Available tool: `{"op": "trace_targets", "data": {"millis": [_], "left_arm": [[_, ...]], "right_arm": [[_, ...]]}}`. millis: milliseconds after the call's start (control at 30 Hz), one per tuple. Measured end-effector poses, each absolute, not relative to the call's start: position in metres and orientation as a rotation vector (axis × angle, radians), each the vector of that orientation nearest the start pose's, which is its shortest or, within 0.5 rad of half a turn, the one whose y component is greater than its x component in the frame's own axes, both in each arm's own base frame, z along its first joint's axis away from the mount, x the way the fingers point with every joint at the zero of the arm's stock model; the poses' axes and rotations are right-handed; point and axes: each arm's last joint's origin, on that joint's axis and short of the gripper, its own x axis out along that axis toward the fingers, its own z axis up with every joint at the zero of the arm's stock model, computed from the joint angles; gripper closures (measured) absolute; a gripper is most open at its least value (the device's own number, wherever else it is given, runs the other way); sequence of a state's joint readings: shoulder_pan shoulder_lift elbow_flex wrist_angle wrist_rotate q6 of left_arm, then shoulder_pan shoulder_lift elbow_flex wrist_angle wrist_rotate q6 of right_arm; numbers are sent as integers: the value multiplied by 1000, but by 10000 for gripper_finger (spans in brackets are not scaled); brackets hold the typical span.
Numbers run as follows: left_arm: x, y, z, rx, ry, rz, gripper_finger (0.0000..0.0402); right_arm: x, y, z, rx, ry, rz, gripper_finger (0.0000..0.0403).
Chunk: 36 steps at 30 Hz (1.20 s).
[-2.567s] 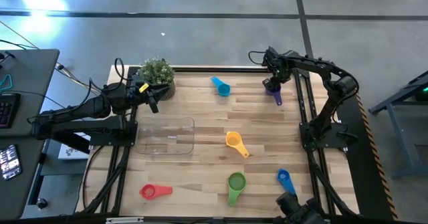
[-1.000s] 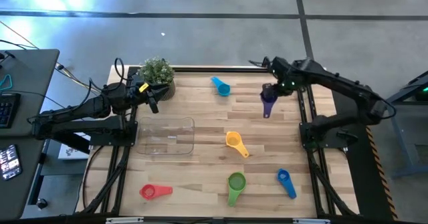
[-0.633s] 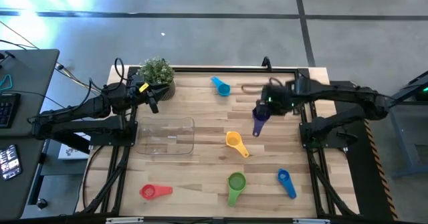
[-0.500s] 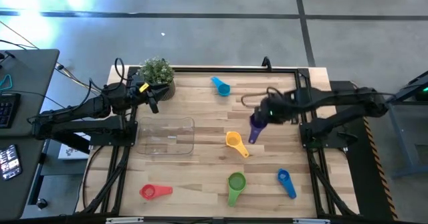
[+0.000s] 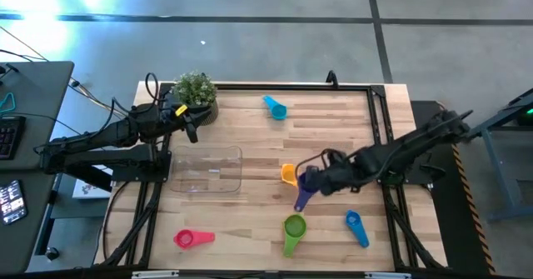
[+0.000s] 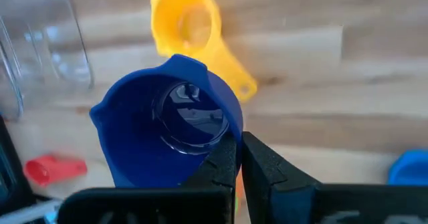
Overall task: Nest measuring cups in basket
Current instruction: Stack the purple measuring cup on top of the green measuring cup
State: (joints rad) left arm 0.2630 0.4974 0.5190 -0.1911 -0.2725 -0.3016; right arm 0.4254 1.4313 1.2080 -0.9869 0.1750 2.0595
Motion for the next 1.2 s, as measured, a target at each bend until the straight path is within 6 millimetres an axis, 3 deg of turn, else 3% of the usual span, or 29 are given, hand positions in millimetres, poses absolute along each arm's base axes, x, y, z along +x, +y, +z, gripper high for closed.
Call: {"op": "trace_targets", "data": {"millis": [267,500,833,1200], "left_arm": [[119,40,277,-293,112,559,298],[119,40,273,-293,147,563,298],[118,40,273,-293,149,564,298],[118,40,273,-293,149,564,298]], "right_arm": [[282,143,286,1427,932,-928,403],[307,169,271,1345,1030,-924,403],[306,198,248,1327,1088,-906,403],[308,202,237,1301,1102,-899,403]]}}
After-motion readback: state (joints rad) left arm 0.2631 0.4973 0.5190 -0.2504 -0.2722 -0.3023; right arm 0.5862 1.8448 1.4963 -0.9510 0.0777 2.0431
